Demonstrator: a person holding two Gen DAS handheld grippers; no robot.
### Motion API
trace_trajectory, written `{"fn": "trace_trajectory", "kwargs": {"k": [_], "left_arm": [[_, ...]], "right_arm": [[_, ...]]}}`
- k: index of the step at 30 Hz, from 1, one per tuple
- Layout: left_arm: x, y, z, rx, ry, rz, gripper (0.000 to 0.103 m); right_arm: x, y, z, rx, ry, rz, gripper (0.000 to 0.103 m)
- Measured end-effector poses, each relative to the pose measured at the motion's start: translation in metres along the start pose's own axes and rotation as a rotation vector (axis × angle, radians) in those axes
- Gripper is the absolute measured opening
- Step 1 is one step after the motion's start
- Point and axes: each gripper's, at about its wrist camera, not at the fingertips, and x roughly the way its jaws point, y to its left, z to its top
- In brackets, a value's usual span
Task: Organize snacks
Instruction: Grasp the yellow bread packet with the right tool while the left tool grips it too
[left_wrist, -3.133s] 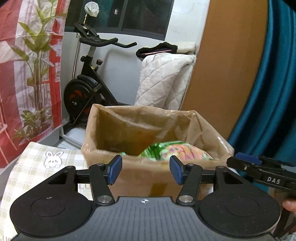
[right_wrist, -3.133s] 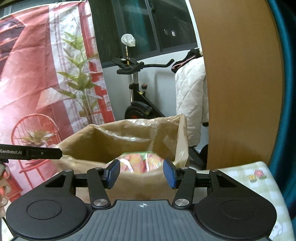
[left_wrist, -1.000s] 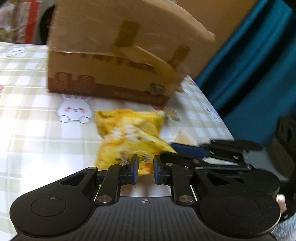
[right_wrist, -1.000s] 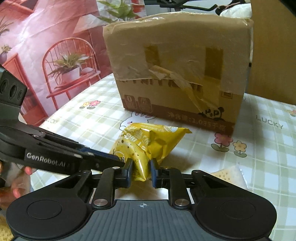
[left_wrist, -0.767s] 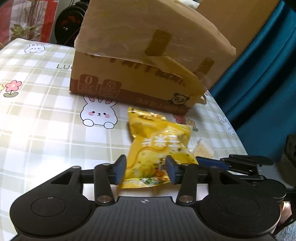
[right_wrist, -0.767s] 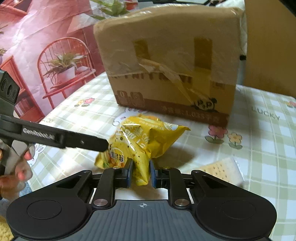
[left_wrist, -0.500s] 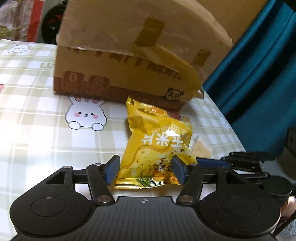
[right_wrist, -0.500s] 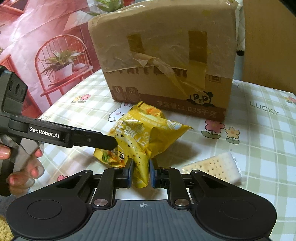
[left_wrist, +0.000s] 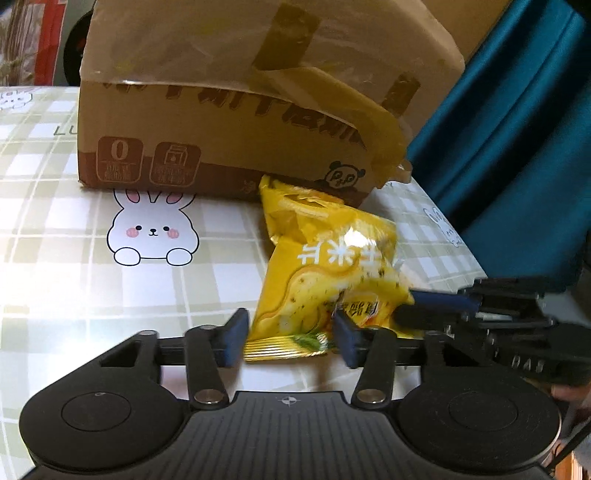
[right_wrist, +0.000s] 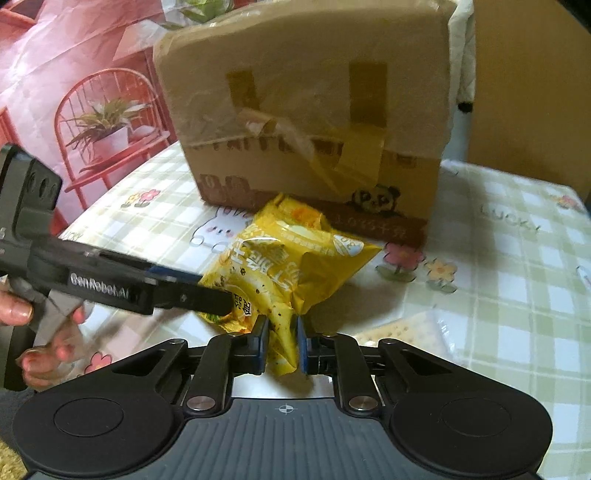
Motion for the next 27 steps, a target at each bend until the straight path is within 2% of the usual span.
{"fn": "trace_trajectory", "kwargs": {"k": [3, 11, 18, 20, 21, 22, 25, 27], "left_arm": [[-0.009, -0.002, 0.001, -0.007, -0.023, -0.001, 0.042], [-0.035, -0.003, -0.008, -0.014, -0.043, -0.018, 0.04], [-0.039, 0.0, -0.019, -0.015, -0.005, -0.026, 0.038], [-0.038, 0.003, -0.018, -0.023, -0.008, -0.041, 0.046], [-0.035, 0.004, -0.016, -0.023, -0.004, -0.05, 0.056], [-0.032, 0.005, -0.015, -0.018, 0.002, -0.053, 0.06], [-0.016, 0.007, -0.012, 0.006, 0.03, -0.035, 0.06], [-0.009, 0.012, -0.009, -0.013, 0.035, -0.054, 0.06]], "right_arm": [[-0.006, 0.001, 0.004, -0.015, -0.017, -0.002, 0.012], [-0.023, 0.013, 0.006, -0.047, -0.043, 0.015, 0.011], [-0.018, 0.014, -0.008, -0.062, -0.003, 0.038, 0.011], [-0.016, 0.009, -0.011, -0.055, 0.01, 0.04, 0.011], [-0.016, 0.007, -0.013, -0.05, 0.011, 0.043, 0.011], [-0.016, 0.004, -0.014, -0.042, 0.011, 0.051, 0.01], [-0.014, -0.003, -0.017, -0.029, 0.016, 0.061, 0.01], [-0.012, -0.007, -0.018, -0.022, 0.023, 0.061, 0.009]]}}
